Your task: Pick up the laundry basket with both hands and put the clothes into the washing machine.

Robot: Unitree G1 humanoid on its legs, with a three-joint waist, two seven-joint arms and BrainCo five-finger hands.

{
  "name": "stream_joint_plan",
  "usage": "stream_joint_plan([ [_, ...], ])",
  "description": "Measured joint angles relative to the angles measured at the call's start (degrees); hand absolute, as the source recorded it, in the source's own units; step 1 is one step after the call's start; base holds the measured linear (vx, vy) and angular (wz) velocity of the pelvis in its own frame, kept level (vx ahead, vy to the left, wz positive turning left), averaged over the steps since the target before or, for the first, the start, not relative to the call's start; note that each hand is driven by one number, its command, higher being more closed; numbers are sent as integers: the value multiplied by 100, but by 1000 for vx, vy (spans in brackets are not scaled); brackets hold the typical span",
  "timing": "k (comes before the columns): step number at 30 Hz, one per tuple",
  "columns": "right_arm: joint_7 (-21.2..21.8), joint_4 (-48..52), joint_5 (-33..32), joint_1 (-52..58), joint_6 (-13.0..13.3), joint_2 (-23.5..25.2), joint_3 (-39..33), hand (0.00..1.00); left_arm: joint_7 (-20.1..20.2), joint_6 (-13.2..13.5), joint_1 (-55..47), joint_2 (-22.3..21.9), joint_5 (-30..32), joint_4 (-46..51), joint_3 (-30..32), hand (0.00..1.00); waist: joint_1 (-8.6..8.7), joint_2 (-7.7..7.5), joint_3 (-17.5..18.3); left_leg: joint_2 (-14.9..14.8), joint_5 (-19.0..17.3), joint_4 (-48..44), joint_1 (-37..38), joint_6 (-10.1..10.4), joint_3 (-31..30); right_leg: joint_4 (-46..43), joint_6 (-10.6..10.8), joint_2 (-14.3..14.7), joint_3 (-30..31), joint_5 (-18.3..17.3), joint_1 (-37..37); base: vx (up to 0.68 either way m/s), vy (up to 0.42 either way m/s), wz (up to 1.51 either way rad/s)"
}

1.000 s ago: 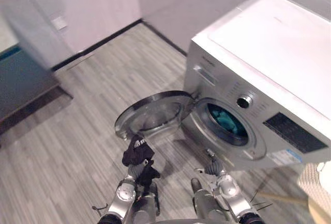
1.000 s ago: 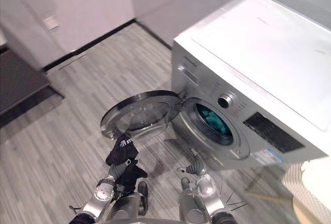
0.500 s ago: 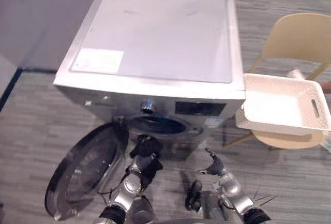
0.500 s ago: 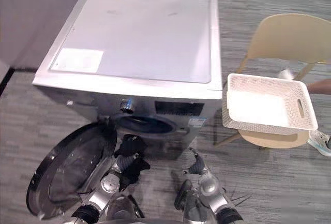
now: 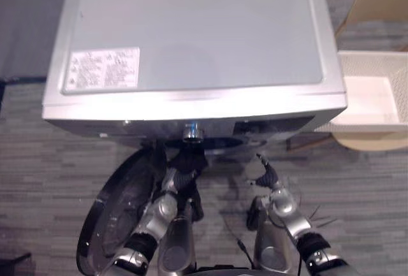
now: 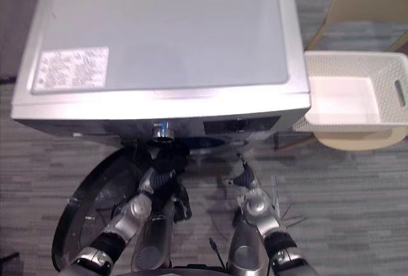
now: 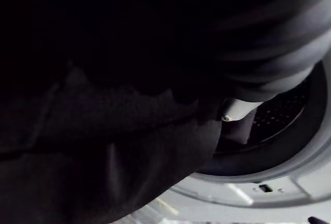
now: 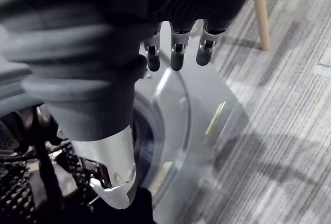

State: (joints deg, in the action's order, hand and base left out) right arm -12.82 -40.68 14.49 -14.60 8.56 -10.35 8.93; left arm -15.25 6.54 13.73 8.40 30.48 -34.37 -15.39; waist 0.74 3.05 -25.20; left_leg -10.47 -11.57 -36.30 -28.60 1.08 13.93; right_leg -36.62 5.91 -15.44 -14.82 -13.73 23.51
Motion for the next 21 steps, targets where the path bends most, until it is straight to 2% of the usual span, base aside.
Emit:
stream_joint_plan([
  [1,-115,1,-52,-149,-10,-28,-14,0,-28,2,133,-51,-141,197,32,100,-10,-7,-85,-73,-228,-583,-446,-60,-30,-593,36,-99,165,-242,477,-204,22,-7],
  [2,-146,12,-58,-213,-12,-27,-24,0,-35,2,192,-61,-179,277,55,100,5,1,-145,-90,-323,-797,-587,-78,-52,-802,49,-124,231,-331,623,-256,28,-13],
  [4,-236,349,-118,-323,-26,2,-161,0,-127,1,369,-203,-342,576,315,100,6,-2,-246,-192,-624,-1595,-1270,-158,-86,-1646,68,-228,494,-611,1387,-231,36,-8],
  [8,-449,1212,-249,-472,-40,54,-287,0,-390,-15,661,-413,-514,1352,766,100,-18,-12,-440,-404,-904,-2703,-2456,-284,-116,-2802,16,-273,839,-914,2674,-179,28,-11],
  [11,-594,1787,-301,-606,-40,219,-453,0,-627,-124,986,-527,-510,1893,1077,100,-42,-70,-493,-554,-999,-3400,-3383,-381,-103,-3584,-4,-268,1144,-1042,3746,-180,18,-12],
  [16,-602,2185,-571,-823,-39,327,-710,0,-764,-337,1609,-542,-506,2529,1380,100,-15,-99,-550,-670,-1058,-4101,-4336,-440,-143,-4378,-20,-259,1439,-1158,4815,-111,-31,-4],
  [19,-601,2251,-722,-1035,-37,321,-806,0,-911,-403,2203,-321,-507,2774,1674,100,12,-111,-579,-728,-1054,-4277,-4758,-444,-112,-4583,-14,-227,1554,-1154,5313,-83,-53,-5],
  [21,-603,2471,-718,-1113,-37,319,-848,0,-1017,-463,2721,-10,-509,2809,1857,100,29,-114,-599,-769,-1049,-4348,-4991,-453,-50,-4684,-7,-133,1699,-1137,5639,-43,-58,-8],
])
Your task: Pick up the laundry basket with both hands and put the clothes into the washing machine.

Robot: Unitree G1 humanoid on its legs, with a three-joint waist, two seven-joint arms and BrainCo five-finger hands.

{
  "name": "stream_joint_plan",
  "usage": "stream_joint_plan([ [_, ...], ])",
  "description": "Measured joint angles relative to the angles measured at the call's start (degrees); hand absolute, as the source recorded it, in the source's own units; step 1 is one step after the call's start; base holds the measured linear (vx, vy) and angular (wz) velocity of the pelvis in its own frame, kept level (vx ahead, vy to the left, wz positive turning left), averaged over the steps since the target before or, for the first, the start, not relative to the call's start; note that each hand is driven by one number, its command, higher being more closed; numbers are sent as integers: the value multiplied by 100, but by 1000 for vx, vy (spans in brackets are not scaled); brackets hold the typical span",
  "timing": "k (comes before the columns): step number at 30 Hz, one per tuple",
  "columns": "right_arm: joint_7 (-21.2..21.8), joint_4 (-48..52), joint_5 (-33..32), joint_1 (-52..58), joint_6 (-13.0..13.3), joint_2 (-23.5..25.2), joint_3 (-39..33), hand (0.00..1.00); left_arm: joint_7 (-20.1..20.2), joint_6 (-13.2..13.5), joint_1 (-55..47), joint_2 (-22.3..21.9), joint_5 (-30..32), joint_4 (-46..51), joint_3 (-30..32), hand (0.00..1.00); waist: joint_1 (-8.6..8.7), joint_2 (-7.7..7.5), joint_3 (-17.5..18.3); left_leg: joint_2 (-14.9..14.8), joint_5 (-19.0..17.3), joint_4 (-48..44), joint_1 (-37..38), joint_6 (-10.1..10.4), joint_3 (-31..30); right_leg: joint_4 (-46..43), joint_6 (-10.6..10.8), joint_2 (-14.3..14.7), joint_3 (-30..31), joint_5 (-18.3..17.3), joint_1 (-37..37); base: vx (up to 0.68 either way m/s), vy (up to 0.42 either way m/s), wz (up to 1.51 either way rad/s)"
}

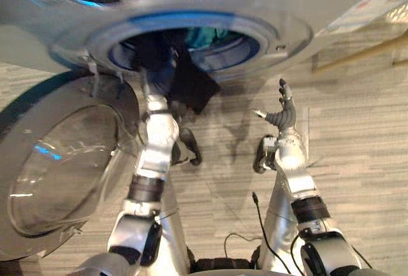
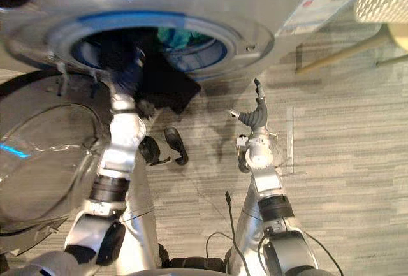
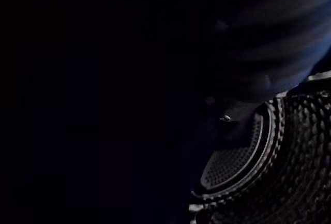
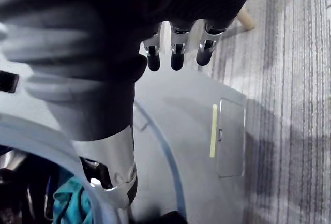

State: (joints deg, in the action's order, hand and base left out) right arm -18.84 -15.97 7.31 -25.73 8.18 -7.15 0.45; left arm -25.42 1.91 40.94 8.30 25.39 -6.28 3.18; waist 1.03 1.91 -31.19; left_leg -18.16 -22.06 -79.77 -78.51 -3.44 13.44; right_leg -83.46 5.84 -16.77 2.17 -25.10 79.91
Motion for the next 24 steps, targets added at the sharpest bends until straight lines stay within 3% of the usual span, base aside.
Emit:
stream_joint_plan([
  [4,10,283,17,-169,2,84,6,0,-375,-183,793,615,-11,240,196,100,51,-12,-7,-103,11,-185,-308,-55,45,-186,15,90,113,52,391,5,-27,-9],
  [8,26,392,20,-278,25,194,12,0,-674,-377,1792,823,-60,217,35,100,117,-80,-45,-114,12,-300,-455,-53,-89,-322,-13,116,72,9,452,12,-17,4],
  [12,45,400,5,-371,53,223,9,0,-893,-567,3089,1024,-279,-420,-436,100,160,-94,-53,-93,11,-320,-587,-34,-194,-344,-38,88,-36,-5,467,-6,-12,6],
  [15,70,458,-7,-360,65,229,6,0,-1038,-567,3588,1164,-344,-755,-639,100,181,-122,-66,-94,23,-348,-673,-22,-229,-378,-41,98,-48,-6,535,0,0,0],
  [20,243,631,-220,-342,262,224,-6,0,-768,-640,4246,1245,-504,-1598,-751,100,209,-186,-101,-131,32,-541,-961,-30,-417,-512,-81,118,-172,-28,660,1,-2,-1],
  [21,264,629,-234,-326,266,226,-15,0,-654,-637,4321,1255,-502,-1775,-751,0,208,-188,-102,-128,35,-549,-977,-36,-412,-517,-81,119,-191,-28,681,0,0,0],
  [24,280,629,-243,-323,269,234,-12,0,-378,-635,4351,1252,-435,-2112,-748,0,209,-206,-104,-139,31,-549,-1000,-28,-416,-516,-81,136,-193,-28,706,5,-4,-2],
])
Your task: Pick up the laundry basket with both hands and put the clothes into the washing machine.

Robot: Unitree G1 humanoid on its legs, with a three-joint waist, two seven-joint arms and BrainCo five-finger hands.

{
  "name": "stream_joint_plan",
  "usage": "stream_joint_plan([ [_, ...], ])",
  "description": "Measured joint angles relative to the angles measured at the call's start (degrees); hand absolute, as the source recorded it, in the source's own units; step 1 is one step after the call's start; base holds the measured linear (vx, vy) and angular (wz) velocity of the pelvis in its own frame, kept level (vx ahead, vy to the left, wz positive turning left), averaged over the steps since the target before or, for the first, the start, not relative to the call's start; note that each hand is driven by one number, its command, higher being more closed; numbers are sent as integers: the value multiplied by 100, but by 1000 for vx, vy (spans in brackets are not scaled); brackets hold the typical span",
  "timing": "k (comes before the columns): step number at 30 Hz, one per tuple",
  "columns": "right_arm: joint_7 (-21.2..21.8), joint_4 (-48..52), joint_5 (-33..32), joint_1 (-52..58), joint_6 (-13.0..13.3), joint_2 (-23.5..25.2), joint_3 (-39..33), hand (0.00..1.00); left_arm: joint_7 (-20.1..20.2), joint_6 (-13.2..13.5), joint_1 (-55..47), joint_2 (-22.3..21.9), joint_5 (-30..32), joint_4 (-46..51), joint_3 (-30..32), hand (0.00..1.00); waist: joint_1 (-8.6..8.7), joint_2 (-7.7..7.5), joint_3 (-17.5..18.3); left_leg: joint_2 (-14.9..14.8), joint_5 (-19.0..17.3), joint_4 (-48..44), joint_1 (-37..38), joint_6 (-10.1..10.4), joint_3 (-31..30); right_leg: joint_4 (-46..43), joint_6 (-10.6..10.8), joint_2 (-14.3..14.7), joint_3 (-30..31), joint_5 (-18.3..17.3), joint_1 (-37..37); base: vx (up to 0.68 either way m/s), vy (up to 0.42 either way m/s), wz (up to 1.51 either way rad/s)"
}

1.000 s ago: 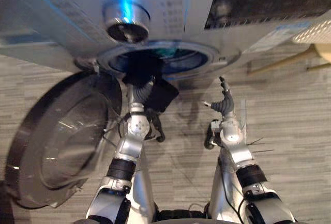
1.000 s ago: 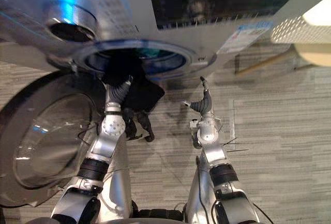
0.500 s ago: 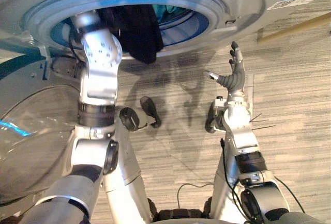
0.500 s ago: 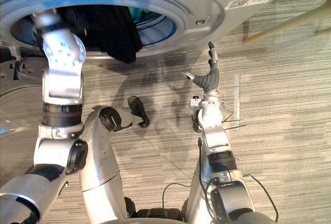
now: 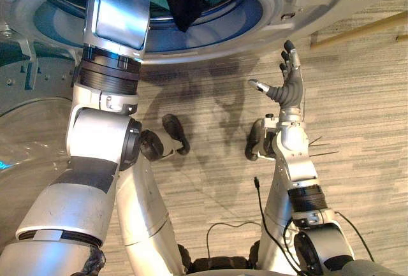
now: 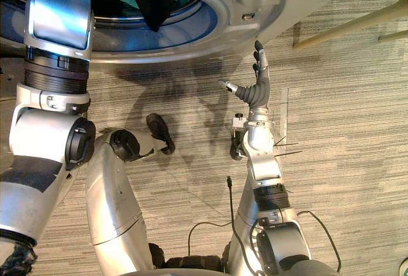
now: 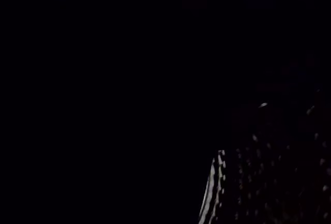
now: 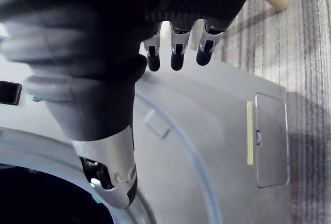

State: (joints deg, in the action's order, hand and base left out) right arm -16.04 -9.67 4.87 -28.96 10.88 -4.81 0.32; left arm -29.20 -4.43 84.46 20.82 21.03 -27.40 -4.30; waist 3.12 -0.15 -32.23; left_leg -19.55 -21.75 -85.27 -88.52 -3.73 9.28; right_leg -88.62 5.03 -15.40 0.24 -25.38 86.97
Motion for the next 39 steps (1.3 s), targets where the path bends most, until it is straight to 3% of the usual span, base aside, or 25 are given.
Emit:
stream_joint_plan([
  [9,134,22,-44,-37,6,120,9,0,1275,-24,-268,-344,844,-1071,-200,0,90,-165,-10,-34,-17,-246,-328,-6,-131,-201,51,53,5,-85,234,4,-3,-2],
  [14,260,22,-103,-28,5,95,19,0,1543,-27,-521,-460,893,-1119,-238,0,79,-171,-9,-28,-35,-387,-382,-3,-191,-404,22,30,15,-179,247,6,-11,6],
  [19,275,21,-149,-19,5,79,21,0,1528,-21,-584,-376,882,-1099,-235,0,52,-173,-8,-17,-15,-410,-385,27,-239,-500,15,29,37,-247,246,-2,-25,5],
  [26,269,20,-135,60,4,86,16,0,1115,29,-1288,-186,876,114,-193,0,-74,-172,-8,62,50,-315,-362,60,-317,-500,-54,9,-23,-319,186,38,-20,6],
  [29,275,-9,-126,220,3,131,29,0,942,-6,-2145,-224,895,724,181,0,-89,-167,-4,94,102,-78,-82,130,-343,-261,-64,7,-141,-327,-150,58,-19,7],
  [34,290,-13,-75,751,-11,187,9,0,658,22,-3743,-832,814,1407,973,0,-200,-162,32,271,339,927,910,336,-286,615,-157,-57,-459,-250,-1191,59,-50,17],
  [36,391,-14,-65,993,-38,221,2,0,654,112,-4599,-1382,314,1581,1028,0,-263,-165,95,354,471,1532,1601,434,-272,1191,-192,-56,-651,-178,-1912,85,-68,13],
  [37,394,-14,-51,1088,-58,222,-1,0,657,158,-4869,-1554,161,1605,1059,0,-265,-169,172,375,496,1682,1759,464,-257,1322,-190,-64,-686,-169,-2072,103,-64,14],
  [39,461,-111,29,1546,-130,204,-37,0,752,483,-6087,-2047,-678,1542,928,0,-353,-198,711,410,607,2280,2266,542,-160,1892,-220,-54,-832,-72,-2538,145,-57,6],
])
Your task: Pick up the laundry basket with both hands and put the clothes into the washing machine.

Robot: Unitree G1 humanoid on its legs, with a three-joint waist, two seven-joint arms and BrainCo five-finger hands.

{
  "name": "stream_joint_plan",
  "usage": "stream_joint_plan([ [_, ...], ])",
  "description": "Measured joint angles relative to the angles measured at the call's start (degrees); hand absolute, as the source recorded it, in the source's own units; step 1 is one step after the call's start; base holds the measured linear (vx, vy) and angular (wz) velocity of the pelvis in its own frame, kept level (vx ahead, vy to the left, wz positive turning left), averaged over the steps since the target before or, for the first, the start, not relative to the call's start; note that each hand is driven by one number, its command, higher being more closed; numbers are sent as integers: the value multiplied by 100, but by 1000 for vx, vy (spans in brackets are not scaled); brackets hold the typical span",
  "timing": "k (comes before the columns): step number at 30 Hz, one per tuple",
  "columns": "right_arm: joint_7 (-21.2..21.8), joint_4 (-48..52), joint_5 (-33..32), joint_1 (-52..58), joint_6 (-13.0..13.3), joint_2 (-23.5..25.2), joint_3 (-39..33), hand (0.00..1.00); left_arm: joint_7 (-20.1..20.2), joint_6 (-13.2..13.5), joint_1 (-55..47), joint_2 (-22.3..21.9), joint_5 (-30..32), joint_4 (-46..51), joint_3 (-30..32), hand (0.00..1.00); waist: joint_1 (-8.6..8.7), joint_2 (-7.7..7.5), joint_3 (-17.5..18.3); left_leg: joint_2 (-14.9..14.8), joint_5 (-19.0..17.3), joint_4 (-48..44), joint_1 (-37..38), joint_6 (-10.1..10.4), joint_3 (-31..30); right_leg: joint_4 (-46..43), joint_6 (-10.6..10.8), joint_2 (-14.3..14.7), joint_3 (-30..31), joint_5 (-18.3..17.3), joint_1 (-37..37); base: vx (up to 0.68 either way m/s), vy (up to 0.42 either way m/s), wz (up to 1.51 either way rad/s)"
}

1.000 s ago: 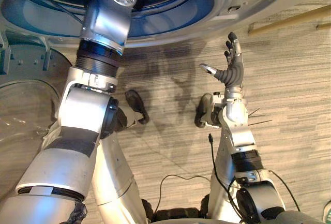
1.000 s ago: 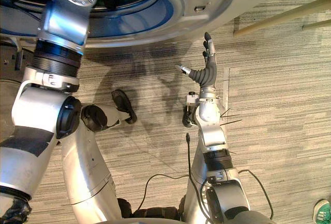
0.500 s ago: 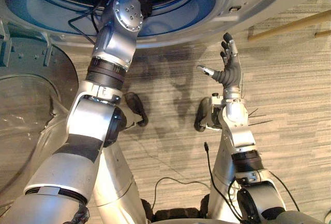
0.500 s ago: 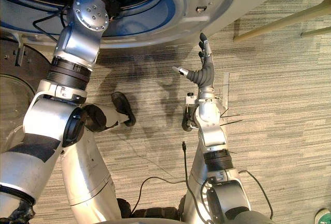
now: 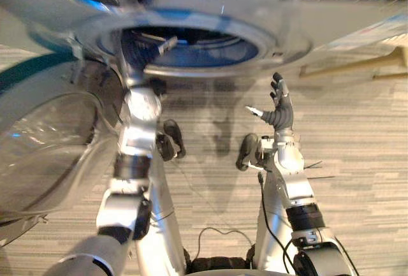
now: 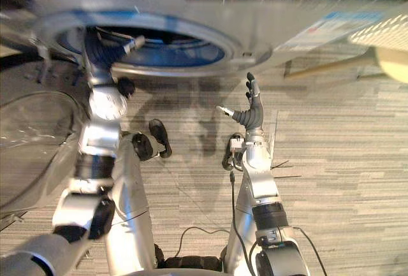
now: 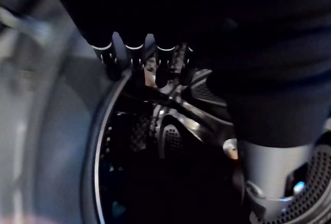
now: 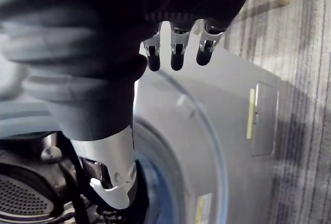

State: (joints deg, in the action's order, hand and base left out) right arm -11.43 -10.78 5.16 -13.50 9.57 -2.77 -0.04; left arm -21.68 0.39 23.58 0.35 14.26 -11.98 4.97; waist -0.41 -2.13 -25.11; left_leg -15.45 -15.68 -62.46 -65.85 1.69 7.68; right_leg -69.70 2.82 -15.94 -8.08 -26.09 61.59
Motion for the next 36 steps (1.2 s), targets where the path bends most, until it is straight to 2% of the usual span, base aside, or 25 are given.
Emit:
stream_joint_plan([
  [2,50,-300,-2,235,-19,-8,-73,0,228,232,-612,-87,-626,-295,-257,0,-45,0,5,66,109,477,726,44,60,447,11,-4,-124,40,-739,169,-50,15],
  [4,56,-692,-3,493,-120,-4,-74,0,545,419,-1116,-86,-1100,-634,-499,0,-51,3,182,141,191,954,1318,110,67,934,11,11,-316,120,-1402,177,-36,20],
  [7,70,-1233,-2,948,-136,-1,-78,0,954,651,-1693,-102,-1417,-1283,-739,0,-80,-4,459,233,346,1754,2310,152,177,1764,59,50,-521,306,-2433,168,-8,13],
  [11,164,-1975,-4,1371,-151,94,-56,0,1306,694,-2089,-64,-1451,-2481,-698,0,-101,-18,905,345,661,3020,3610,188,393,3125,162,222,-636,775,-3673,121,25,-8],
  [13,170,-2638,-8,1485,-181,108,-69,0,1432,691,-2236,48,-1338,-3185,-673,0,-54,6,1254,467,1018,3973,4262,201,492,4093,218,346,-751,1154,-4306,160,14,0],
  [16,187,-3460,-12,1487,-228,26,-70,0,1466,682,-2376,279,-1182,-3741,-646,0,-51,25,1479,647,1569,5229,5122,215,663,5307,274,531,-756,1704,-5035,157,32,-16],
  [18,250,-3743,-12,1504,-243,-38,-120,0,1522,662,-2445,385,-1119,-3938,-510,0,-37,50,1560,768,1861,5937,5630,223,776,5833,302,621,-746,1942,-5423,99,29,-15],
  [21,303,-3977,-10,1562,-273,-105,-136,0,1524,642,-2557,531,-938,-4110,-423,0,-35,80,1766,868,2118,6657,6234,253,925,6269,333,720,-685,2098,-5830,81,40,-18],
  [24,375,-4090,-10,1572,-296,-122,-185,0,1534,642,-2582,608,-868,-4264,-423,0,-24,70,1931,912,2130,6792,6562,262,984,6420,348,732,-605,2116,-6079,58,31,-13],
  [29,403,-4270,-8,1513,-325,-143,-184,0,1554,645,-2584,573,-690,-4440,-437,0,-16,89,1947,920,2124,6842,6736,265,1021,6528,354,741,-543,2131,-6251,-16,8,-5],
  [36,400,-4480,-9,1571,-341,-215,-187,0,1654,640,-2711,550,-560,-4694,-500,0,-11,178,2021,931,2063,6844,6886,284,1261,6837,310,777,-213,2344,-6354,-35,25,-20],
])
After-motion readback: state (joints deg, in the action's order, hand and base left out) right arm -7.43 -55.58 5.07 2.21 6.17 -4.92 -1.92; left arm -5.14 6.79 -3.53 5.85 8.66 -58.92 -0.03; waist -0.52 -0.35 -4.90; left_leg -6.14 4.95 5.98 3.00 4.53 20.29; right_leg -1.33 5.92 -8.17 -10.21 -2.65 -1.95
